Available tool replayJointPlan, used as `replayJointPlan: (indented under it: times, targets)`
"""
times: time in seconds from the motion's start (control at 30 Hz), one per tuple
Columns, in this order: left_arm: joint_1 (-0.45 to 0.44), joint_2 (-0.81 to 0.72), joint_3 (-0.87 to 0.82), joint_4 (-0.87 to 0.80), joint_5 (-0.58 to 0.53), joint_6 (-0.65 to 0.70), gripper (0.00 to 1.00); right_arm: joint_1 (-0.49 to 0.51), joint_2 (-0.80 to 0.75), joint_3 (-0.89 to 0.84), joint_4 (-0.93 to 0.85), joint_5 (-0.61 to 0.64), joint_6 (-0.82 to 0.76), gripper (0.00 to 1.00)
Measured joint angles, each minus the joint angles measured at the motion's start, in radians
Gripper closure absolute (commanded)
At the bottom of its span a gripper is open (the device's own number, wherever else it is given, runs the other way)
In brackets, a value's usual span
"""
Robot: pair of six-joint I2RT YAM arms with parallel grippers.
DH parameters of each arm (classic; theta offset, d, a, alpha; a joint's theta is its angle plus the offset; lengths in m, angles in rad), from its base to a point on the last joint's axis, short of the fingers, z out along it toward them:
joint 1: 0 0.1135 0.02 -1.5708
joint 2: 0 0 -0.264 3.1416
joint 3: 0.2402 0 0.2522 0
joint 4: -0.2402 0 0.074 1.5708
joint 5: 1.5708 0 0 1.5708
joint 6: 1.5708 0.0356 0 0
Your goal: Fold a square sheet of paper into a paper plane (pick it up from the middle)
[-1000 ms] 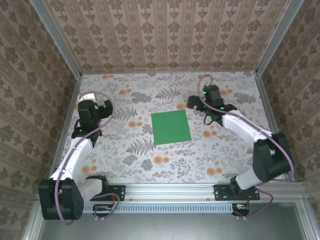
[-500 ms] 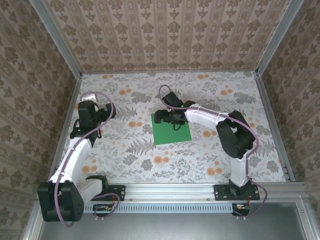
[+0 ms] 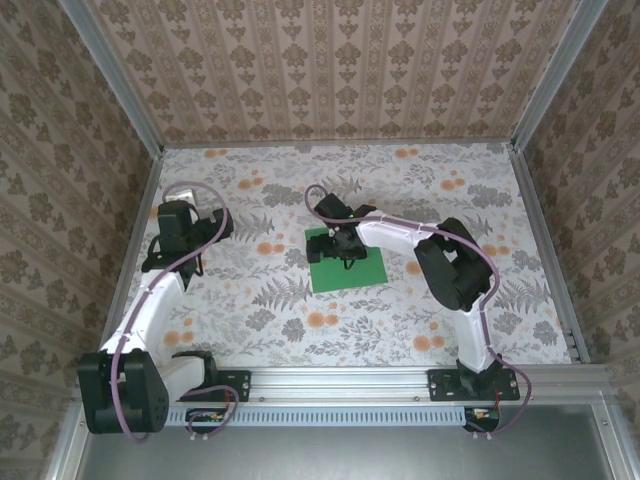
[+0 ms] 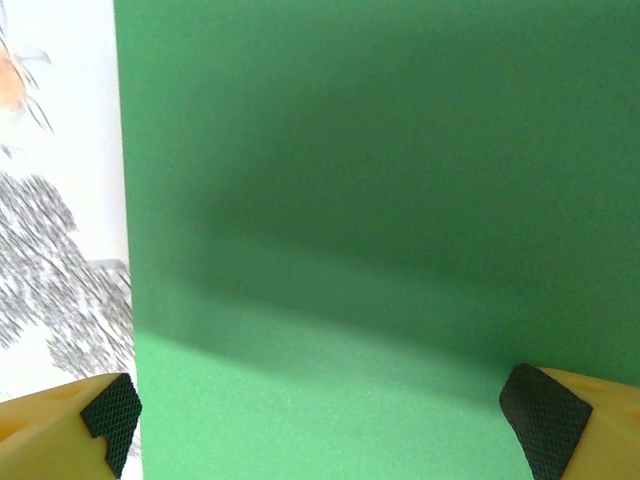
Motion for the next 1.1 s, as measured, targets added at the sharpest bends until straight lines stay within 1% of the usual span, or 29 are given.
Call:
replayJointPlan:
  times: [0.17, 0.27, 0.37, 0.47, 0.57, 0.7, 0.8, 0.9, 1.1]
  targets:
    - [0.000, 0.018, 0.000, 0.002, 0.014, -0.003, 0.00, 0.000, -0.117, -0.179, -0.002, 0.026, -0.090, 0.01]
    - [0.000, 0.020, 0.000, 0.002, 0.016, -0.003, 0.00, 0.000, -0.208, -0.298, -0.024, 0.034, -0.106, 0.02]
    - [0.001, 0.021, 0.000, 0.002, 0.019, -0.007, 0.00, 0.000, -0.274, -0.364, -0.081, 0.034, -0.105, 0.02]
    - [0.001, 0.021, 0.000, 0.002, 0.020, -0.007, 0.00, 0.000, -0.298, -0.373, -0.165, 0.035, -0.097, 0.00]
    - [0.001, 0.021, 0.000, 0.002, 0.021, -0.007, 0.00, -0.001, -0.308, -0.343, -0.234, 0.076, -0.097, 0.00]
    - [0.001, 0.021, 0.000, 0.002, 0.023, -0.007, 0.00, -0.012, -0.311, -0.304, -0.253, 0.154, -0.114, 0.00]
    - [0.001, 0.021, 0.000, 0.002, 0.023, -0.007, 0.00, -0.034, -0.305, -0.299, -0.263, 0.174, -0.133, 0.00]
    - [0.002, 0.021, 0.000, 0.001, 0.026, -0.007, 0.00, -0.055, -0.276, -0.288, -0.266, 0.175, -0.151, 0.01]
    - [0.002, 0.021, 0.000, 0.001, 0.027, -0.008, 0.00, -0.080, -0.214, -0.279, -0.261, 0.128, -0.171, 0.04]
